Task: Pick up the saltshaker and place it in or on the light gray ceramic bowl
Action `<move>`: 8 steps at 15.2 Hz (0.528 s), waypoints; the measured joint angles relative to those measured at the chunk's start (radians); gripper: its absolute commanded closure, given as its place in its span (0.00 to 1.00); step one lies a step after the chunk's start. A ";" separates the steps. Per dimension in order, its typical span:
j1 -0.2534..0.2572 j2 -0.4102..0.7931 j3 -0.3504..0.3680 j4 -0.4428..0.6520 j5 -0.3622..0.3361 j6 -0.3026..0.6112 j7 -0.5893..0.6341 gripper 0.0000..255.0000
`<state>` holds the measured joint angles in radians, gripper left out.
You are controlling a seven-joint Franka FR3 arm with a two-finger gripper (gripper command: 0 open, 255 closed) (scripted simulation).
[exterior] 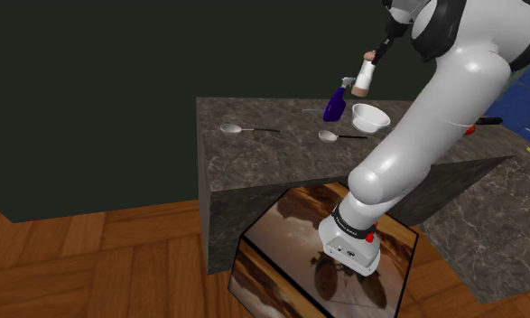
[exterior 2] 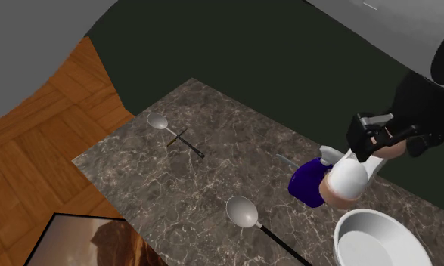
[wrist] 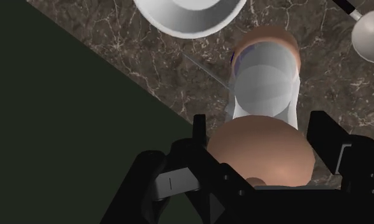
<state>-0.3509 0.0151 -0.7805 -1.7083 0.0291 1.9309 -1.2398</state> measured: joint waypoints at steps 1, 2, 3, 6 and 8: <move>-0.016 0.020 -0.014 0.021 0.022 -0.008 -0.034 1.00; -0.037 0.054 -0.029 0.055 0.054 -0.020 -0.072 1.00; -0.059 0.092 -0.040 0.093 0.090 -0.034 -0.107 1.00; -0.137 0.174 -0.064 0.184 0.174 -0.077 -0.208 1.00; -0.212 0.253 -0.070 0.281 0.245 -0.124 -0.274 1.00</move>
<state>-0.5628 0.2683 -0.8502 -1.4275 0.2737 1.8068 -1.5138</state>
